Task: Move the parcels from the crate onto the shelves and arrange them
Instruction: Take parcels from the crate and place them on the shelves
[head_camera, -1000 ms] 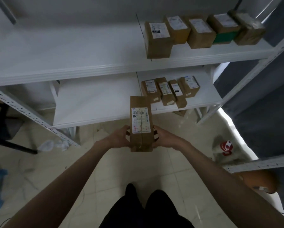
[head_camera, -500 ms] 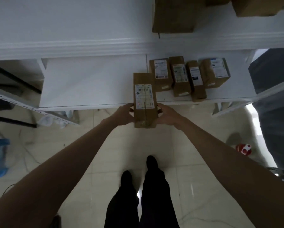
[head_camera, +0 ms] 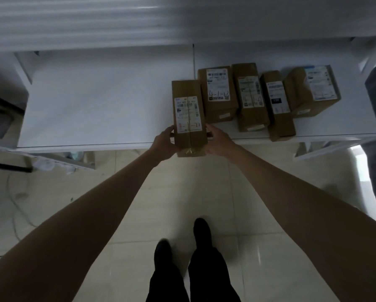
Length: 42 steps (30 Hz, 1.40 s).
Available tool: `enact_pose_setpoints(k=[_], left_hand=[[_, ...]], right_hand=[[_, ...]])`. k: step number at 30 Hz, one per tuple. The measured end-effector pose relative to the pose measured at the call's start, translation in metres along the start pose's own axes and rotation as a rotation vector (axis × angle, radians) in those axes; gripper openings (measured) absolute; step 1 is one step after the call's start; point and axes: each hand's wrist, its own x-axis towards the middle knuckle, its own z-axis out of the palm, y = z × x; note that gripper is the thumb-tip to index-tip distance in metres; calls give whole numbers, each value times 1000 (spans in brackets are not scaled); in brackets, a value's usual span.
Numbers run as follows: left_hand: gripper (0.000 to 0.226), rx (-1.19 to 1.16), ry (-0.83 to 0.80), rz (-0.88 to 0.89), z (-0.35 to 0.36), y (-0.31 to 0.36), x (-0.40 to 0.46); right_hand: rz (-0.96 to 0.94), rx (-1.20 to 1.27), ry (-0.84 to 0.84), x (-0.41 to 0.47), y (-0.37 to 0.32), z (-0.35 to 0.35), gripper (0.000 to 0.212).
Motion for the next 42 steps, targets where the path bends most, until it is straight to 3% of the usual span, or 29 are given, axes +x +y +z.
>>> enact_pose_setpoints(k=[6,12,18,22,30,35,42], left_hand=[[77,-89,14,-40,16,-2,25],[94,-164,-103,-129,4,4,4],[91,139,-145,-66,-46,24,-51],[83,331,-160,-55,-106,27,-104],[65,452,-19,-119,-214,16,-230],[66,436,34,-253,-239,-8,-315],[65,311,252,-419,-257,-63,-440]], right_hand=[[-3,-6,83,23,12,10,68],[5,-25,51,10,6,14,63],[27,-241,54,-19,-38,9,59],[-5,-431,-54,-53,-91,17,58],[-142,-773,-237,-135,-213,69,59],[-260,-977,-370,-180,-273,118,61],[-533,-1206,-485,-239,-330,210,55]])
